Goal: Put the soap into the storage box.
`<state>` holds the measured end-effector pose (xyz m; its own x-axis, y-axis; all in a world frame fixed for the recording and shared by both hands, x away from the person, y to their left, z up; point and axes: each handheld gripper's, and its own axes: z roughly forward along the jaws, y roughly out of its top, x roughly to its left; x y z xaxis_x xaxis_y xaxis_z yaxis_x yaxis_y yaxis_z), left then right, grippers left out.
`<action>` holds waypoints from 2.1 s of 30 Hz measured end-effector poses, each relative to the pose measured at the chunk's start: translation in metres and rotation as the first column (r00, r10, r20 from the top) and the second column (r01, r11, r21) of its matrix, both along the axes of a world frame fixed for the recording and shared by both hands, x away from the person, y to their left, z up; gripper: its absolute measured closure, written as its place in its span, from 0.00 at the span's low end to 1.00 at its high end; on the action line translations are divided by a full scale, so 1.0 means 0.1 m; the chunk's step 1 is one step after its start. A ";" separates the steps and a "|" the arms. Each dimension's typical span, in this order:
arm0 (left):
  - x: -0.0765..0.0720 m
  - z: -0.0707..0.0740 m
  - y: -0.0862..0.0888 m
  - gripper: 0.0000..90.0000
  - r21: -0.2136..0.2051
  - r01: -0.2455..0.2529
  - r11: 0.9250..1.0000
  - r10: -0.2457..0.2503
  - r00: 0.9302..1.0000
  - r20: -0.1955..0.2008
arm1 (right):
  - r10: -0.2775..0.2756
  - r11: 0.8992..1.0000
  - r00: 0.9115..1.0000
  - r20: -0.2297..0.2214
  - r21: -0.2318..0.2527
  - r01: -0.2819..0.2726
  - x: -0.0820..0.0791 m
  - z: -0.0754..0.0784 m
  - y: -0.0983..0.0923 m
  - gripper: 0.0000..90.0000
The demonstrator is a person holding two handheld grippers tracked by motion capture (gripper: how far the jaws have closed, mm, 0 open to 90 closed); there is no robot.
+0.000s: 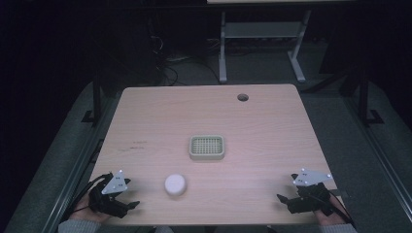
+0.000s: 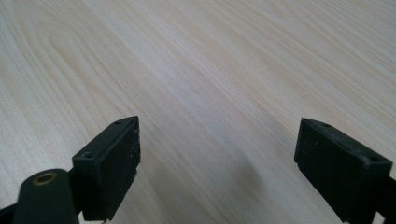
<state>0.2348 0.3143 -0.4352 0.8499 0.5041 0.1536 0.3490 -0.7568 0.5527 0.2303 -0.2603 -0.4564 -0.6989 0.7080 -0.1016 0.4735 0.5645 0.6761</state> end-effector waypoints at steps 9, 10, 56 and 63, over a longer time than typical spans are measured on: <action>0.01 0.02 -0.05 0.22 0.001 0.016 1.000 -0.016 1.000 0.004 | -0.017 1.000 1.000 0.008 0.004 0.017 -0.03 0.02 0.00 0.15; 0.01 0.03 -0.06 0.22 0.008 0.021 1.000 -0.021 1.000 0.000 | -0.015 1.000 1.000 0.007 0.002 0.015 -0.03 0.03 0.00 0.15; 0.18 0.24 -0.59 0.20 0.133 0.151 0.979 -0.142 0.987 -0.080 | 0.001 1.000 1.000 0.009 -0.016 -0.001 -0.05 0.03 0.05 0.15; 0.22 0.29 -0.68 0.20 0.156 0.173 0.972 -0.162 0.983 -0.081 | 0.019 0.999 1.000 0.019 -0.029 -0.019 -0.05 0.03 0.05 0.15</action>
<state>0.2570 0.2466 -0.4064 0.9312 0.3268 0.1614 0.2417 -0.8851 0.3977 0.2253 -0.2552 -0.4537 -0.7099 0.6911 -0.1355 0.4493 0.5926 0.6685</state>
